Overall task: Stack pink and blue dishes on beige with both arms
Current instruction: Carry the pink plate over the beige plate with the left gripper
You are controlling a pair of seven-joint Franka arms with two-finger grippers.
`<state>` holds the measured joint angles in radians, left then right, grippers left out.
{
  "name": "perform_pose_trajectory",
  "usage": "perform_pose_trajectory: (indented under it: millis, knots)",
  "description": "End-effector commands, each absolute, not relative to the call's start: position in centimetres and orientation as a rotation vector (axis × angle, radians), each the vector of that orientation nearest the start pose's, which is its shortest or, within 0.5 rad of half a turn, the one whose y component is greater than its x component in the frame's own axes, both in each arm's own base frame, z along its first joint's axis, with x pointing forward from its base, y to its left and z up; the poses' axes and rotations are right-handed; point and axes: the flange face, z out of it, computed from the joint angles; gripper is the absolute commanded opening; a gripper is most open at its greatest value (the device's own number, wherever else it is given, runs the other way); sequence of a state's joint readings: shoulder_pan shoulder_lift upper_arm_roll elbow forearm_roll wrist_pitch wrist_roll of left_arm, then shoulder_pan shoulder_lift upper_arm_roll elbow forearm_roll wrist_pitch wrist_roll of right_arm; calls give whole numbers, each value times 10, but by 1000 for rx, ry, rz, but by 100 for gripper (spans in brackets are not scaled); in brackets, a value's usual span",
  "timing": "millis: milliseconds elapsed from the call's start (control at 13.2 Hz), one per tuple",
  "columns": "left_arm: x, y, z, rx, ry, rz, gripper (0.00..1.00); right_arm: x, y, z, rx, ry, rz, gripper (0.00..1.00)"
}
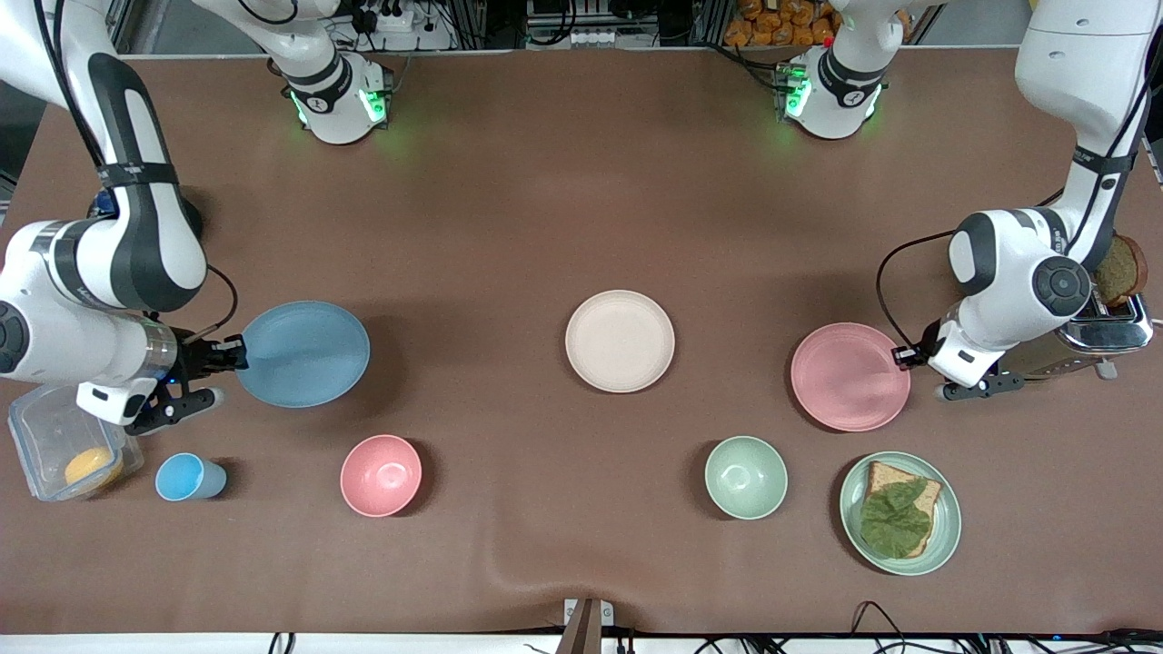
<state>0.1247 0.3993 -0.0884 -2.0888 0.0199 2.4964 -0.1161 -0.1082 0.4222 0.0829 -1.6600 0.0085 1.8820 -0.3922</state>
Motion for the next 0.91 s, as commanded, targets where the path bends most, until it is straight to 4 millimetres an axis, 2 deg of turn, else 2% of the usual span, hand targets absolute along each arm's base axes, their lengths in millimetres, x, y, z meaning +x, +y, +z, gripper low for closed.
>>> perform_pose_trajectory:
  millis: [0, 227, 455, 834]
  knots:
    - [588, 1, 252, -3167, -192, 6, 0, 643, -25, 353, -2985, -553, 287, 0]
    - [593, -24, 262, -3179, -214, 28, 0, 642, -22, 354, -2967, -538, 281, 0]
    - [599, -32, 277, -3184, -201, -6, 0, 642, -18, 358, -2961, -539, 271, 0]
    - [595, -51, 283, -3191, -238, -6, 0, 641, -9, 360, -2933, -530, 267, 0]
